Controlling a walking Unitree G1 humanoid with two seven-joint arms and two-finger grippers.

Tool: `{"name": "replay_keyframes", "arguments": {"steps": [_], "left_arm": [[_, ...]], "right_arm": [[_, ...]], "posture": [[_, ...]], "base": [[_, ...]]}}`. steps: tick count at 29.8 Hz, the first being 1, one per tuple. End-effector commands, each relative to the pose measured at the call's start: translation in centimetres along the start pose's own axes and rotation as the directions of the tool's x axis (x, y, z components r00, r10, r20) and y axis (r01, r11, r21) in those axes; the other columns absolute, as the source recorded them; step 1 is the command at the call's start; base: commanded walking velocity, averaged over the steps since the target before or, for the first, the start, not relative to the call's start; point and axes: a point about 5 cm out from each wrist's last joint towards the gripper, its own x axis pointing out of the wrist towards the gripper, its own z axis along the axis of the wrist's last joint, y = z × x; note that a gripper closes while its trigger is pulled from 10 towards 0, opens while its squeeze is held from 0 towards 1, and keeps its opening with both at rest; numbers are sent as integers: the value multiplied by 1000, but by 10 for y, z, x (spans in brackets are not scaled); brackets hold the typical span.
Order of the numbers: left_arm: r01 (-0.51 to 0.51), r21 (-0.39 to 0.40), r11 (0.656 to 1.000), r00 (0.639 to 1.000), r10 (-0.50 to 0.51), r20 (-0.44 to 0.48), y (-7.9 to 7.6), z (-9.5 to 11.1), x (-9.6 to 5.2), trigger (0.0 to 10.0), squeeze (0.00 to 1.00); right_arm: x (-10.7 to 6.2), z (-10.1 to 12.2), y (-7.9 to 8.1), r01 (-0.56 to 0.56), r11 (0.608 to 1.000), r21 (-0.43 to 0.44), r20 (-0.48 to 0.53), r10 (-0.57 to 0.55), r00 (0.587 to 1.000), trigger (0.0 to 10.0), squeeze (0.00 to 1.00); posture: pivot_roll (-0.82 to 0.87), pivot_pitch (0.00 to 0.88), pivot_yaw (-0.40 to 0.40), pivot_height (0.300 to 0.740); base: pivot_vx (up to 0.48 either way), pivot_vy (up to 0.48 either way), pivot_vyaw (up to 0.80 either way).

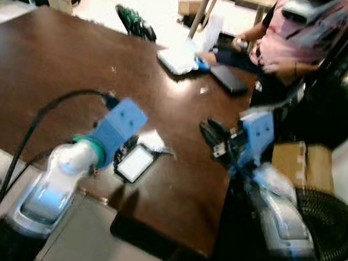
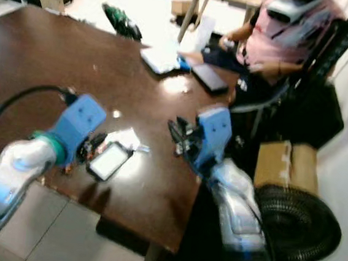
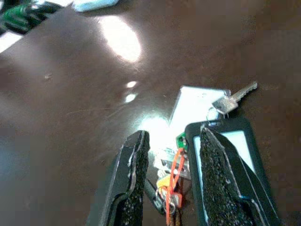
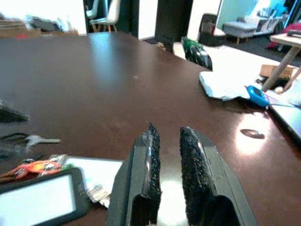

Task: Hang keys on a hook

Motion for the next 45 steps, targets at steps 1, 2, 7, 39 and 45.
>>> {"name": "replay_keyframes", "arguments": {"steps": [1,2,7,39,45], "left_arm": [[70,64,995,997,-69,-21,-12,-1,11,10000,0],[78,60,995,997,-77,-20,-13,0,13,10000,0],[80,147,986,996,-76,-37,-15,5,26,10000,0],[169,267,949,969,-112,-219,2,-25,41,10000,0],[168,301,939,969,-102,-224,1,-24,42,0,0]], "right_arm": [[7,-1,-3,14,1000,-8,-17,-14,1000,10000,0],[8,-1,-2,13,1000,-5,-17,-13,1000,10000,0],[10,-5,-2,15,1000,-5,-38,-15,999,10000,0],[12,-18,18,-141,989,-45,-134,134,982,10000,0],[11,-16,14,-120,992,-41,-121,114,986,10000,0]], "posture": [[108,0,78,740],[114,0,81,740],[126,0,98,740],[162,81,143,740],[155,80,146,740]], "base": [[0,0,0],[0,0,0],[0,0,0],[0,0,0],[0,0,0]]}}
